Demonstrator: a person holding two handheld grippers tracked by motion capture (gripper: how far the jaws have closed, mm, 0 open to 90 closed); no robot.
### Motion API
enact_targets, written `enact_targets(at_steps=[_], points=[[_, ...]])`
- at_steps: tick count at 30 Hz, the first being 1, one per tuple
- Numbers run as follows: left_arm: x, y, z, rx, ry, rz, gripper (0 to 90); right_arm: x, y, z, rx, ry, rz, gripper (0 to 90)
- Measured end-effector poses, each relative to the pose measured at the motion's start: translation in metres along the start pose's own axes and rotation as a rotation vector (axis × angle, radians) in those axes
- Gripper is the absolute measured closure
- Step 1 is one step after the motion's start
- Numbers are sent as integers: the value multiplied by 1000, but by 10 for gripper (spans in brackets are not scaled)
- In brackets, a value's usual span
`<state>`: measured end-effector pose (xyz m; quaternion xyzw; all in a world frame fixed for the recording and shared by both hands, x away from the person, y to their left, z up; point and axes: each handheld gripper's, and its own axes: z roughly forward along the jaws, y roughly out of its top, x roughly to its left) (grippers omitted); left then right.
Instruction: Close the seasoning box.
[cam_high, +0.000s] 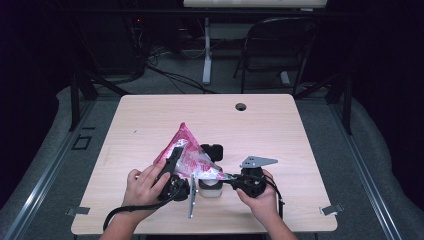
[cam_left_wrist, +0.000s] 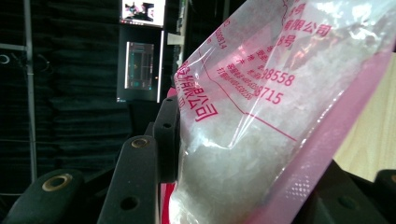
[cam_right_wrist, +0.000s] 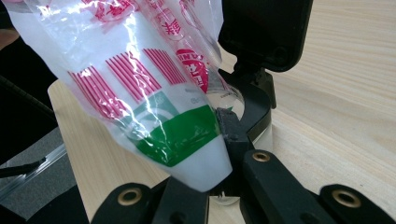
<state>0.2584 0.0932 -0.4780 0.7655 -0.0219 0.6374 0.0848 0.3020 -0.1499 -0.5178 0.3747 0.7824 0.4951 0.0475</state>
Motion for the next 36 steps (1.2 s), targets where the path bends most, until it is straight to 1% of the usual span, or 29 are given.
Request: enact_targets(at_steps=[1,2,3,10,12,13,15,16,21,23,24,25,28,33,36], points=[[1,0,0,0,1,7,615,0,0,0,2,1,2,900],[1,0,0,1,-5,4,614,0,0,1,1,2,3,900],[1,0,0,1,-4,4,614,0,0,0,7,2,-2,900],[0,0,0,3,-7,-5,614,1,0,1,9,0,-5,900],[0,0,-1,2,-6,-2,614,0,0,1,8,2,-3,900],[0,0,-1,1,1,8,614,0,0,0,9,2,-4,900],[0,1,-1,3,-4,4,613,0,0,0,10,2,-4,900],[0,1,-1,-1,4,11,613,0,-1,0,9,3,-3,900],[-1,2,0,0,7,20,608,-1,-1,0,8,-2,3,900],[-1,3,0,-3,4,19,608,-1,-2,0,8,-1,6,900],[-2,2,1,-17,13,17,610,-1,-2,0,11,-5,7,900],[-1,3,0,-4,3,21,610,-2,-2,0,11,-5,9,900],[-1,4,0,-8,7,27,614,-2,-2,-1,9,-8,10,900],[-1,4,0,-10,1,24,617,-2,-3,-1,8,-12,14,900],[-1,4,0,-10,5,27,616,-2,-3,-1,8,-11,15,900]])
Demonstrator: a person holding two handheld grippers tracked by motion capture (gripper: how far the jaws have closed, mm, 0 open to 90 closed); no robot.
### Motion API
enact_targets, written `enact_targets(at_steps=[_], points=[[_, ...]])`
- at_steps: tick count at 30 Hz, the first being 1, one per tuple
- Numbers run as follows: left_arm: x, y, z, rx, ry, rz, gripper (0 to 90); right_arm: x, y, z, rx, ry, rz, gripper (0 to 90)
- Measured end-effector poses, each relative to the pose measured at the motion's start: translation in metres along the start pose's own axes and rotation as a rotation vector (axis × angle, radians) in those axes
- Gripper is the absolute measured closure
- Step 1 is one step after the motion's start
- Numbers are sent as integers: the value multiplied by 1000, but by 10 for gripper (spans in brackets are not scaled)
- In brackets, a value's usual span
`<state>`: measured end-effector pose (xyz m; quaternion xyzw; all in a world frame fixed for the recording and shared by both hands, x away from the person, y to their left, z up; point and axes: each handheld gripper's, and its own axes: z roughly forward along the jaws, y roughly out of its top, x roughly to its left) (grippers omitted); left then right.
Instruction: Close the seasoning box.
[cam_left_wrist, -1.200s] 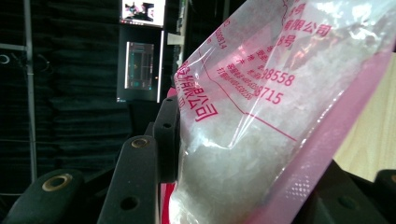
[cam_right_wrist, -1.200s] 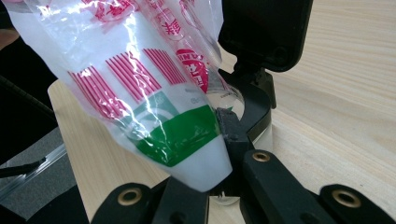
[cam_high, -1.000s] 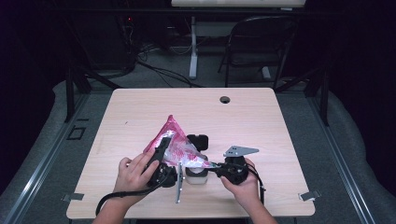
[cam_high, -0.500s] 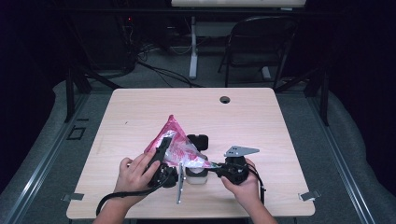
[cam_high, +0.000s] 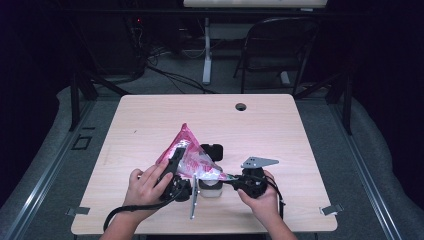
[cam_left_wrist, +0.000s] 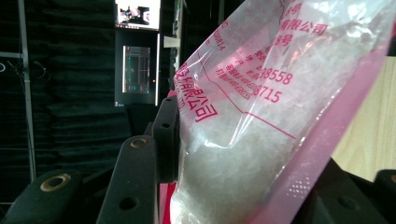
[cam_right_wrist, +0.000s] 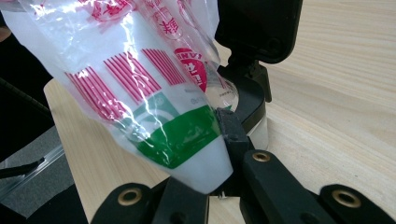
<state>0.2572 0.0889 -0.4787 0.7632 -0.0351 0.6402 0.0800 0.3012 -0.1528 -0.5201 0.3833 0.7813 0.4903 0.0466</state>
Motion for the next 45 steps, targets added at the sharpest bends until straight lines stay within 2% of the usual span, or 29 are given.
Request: enact_targets(at_steps=[7,11,13,16,20,21,24,27,28,30,40,45], points=[[0,1,0,5,-4,10,615,0,0,0,6,4,1,900],[3,2,0,5,-19,31,614,-1,0,0,4,1,4,900],[6,2,1,8,-38,24,613,-1,0,0,6,1,3,900],[8,2,0,12,-45,34,613,0,1,1,-5,3,11,900],[10,2,-1,15,-42,42,604,1,1,1,-1,8,3,900],[10,2,-1,3,-28,49,603,1,2,0,0,4,0,900],[12,3,-1,21,-53,54,600,1,2,0,4,6,-1,900],[13,3,0,19,-57,61,596,1,3,1,5,10,2,900],[14,4,-1,31,-67,64,596,1,3,1,6,10,0,900],[15,4,0,18,-53,73,596,1,3,2,0,11,4,900],[17,2,0,24,-67,81,597,0,5,3,9,16,-4,900],[17,3,-1,29,-60,90,598,1,6,4,8,15,-9,900]])
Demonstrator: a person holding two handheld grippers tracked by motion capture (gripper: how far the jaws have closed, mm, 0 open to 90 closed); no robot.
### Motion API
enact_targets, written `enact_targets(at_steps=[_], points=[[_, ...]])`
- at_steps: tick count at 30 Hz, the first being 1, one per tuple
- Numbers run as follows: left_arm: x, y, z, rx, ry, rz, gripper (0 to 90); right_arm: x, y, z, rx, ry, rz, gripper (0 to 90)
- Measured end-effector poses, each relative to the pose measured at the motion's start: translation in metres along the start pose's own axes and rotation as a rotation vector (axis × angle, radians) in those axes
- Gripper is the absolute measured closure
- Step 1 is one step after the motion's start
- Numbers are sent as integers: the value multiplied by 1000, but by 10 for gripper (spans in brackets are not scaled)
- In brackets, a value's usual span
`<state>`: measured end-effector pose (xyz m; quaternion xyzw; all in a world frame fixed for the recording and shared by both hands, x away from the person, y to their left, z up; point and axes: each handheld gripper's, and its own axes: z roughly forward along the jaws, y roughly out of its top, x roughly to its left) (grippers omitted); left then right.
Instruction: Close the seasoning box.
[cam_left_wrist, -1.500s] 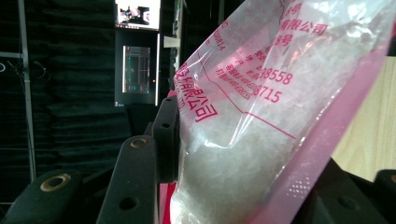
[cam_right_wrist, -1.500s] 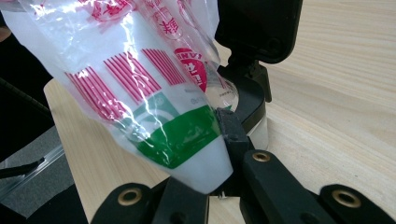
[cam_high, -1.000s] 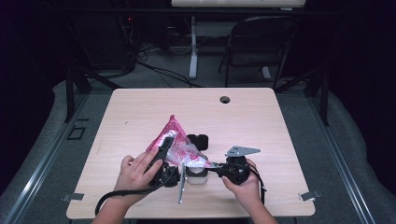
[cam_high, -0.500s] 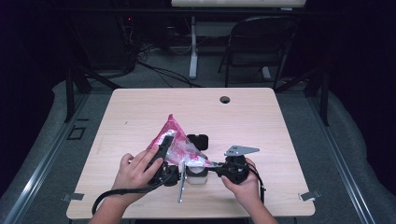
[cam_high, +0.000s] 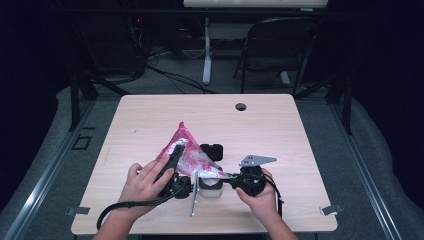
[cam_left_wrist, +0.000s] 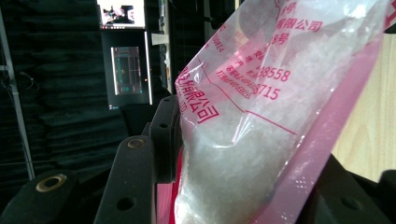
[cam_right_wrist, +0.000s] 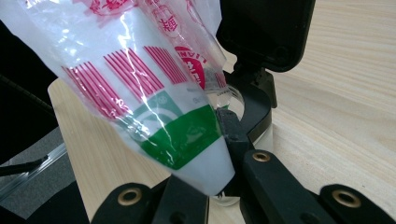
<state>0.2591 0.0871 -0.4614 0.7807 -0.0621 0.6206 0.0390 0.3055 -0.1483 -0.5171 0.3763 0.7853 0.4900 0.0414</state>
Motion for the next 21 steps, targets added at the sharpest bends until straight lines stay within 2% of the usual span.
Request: enact_targets(at_steps=[7,10,12,17,21], points=[[0,0,-1,8,-4,5,599,-1,1,1,5,0,2,900],[0,-1,-2,9,6,19,599,-1,2,3,13,4,-4,900],[0,-2,-2,12,-10,9,599,0,2,4,17,5,-7,900],[1,-1,-1,7,3,21,600,0,2,4,16,0,-10,900],[1,-1,0,6,-6,17,600,-1,2,3,19,-3,-11,900]])
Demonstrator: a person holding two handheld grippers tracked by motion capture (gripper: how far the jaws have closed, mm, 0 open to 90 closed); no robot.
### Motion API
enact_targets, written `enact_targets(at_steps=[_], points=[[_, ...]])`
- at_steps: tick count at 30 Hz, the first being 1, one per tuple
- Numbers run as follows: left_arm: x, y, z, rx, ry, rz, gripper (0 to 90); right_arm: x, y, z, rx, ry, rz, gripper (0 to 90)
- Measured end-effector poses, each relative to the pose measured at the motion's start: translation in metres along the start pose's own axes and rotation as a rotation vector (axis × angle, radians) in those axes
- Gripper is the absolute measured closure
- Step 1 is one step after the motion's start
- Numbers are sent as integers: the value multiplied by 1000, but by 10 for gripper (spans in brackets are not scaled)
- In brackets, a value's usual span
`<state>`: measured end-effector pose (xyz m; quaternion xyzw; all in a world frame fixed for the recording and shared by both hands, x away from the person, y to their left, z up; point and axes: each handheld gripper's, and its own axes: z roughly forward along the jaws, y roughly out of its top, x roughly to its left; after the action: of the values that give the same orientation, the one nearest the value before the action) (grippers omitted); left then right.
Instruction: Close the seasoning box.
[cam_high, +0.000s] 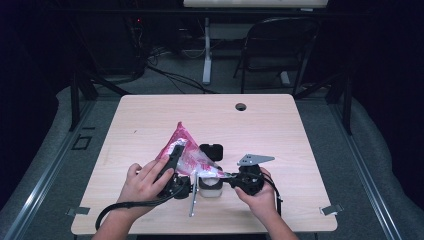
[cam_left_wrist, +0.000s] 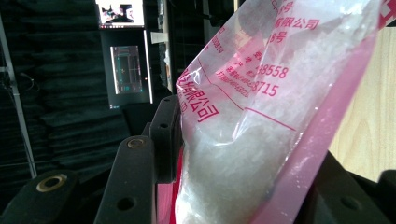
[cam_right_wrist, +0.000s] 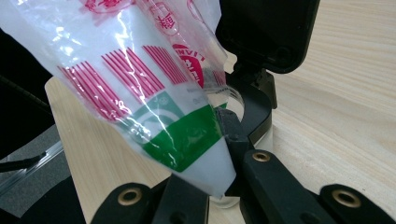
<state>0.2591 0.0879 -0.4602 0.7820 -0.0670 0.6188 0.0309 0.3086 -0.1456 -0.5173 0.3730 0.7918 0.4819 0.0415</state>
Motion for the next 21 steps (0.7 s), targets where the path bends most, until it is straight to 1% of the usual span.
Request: enact_targets(at_steps=[12,15,21], points=[[0,2,0,-3,5,6,599,-1,-1,0,-4,0,8,900],[1,2,0,-2,6,8,599,-1,0,0,2,0,2,900],[0,1,1,-2,4,4,599,-1,-1,0,2,0,4,900]])
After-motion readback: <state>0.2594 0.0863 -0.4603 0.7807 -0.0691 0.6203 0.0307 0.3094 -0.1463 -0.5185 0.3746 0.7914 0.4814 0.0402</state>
